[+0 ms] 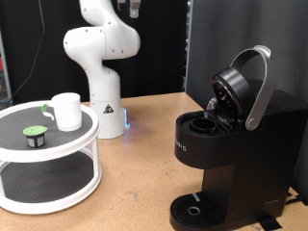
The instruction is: Make a cup of coffee with the keurig machine
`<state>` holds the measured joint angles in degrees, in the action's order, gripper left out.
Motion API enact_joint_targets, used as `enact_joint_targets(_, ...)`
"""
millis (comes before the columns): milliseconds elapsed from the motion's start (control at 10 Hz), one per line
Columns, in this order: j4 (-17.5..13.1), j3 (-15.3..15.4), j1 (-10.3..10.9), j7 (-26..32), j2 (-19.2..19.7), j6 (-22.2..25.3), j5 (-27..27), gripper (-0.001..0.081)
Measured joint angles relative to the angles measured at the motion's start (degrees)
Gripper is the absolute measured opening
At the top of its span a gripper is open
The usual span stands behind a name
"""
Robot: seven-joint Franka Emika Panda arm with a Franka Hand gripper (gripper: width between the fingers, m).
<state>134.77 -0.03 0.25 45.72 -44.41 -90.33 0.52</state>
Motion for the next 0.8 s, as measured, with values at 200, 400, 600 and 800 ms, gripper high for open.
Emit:
enact_joint_targets(200, 0.1, -1.5, 0.0, 1.5, -0.2, -0.2, 0.1, 0.0801)
enact_joint_targets(400, 0.2, -6.2, -0.1, 7.0, -0.8, -0.2, 0.1, 0.0801)
enact_joint_targets(600, -0.3, -9.2, -0.6, 9.4, -0.9, 0.2, -0.4, 0.0801)
enact_joint_targets(800, -0.2, -9.7, -0.2, 12.4, -0.6, 2.0, -0.2, 0.0801)
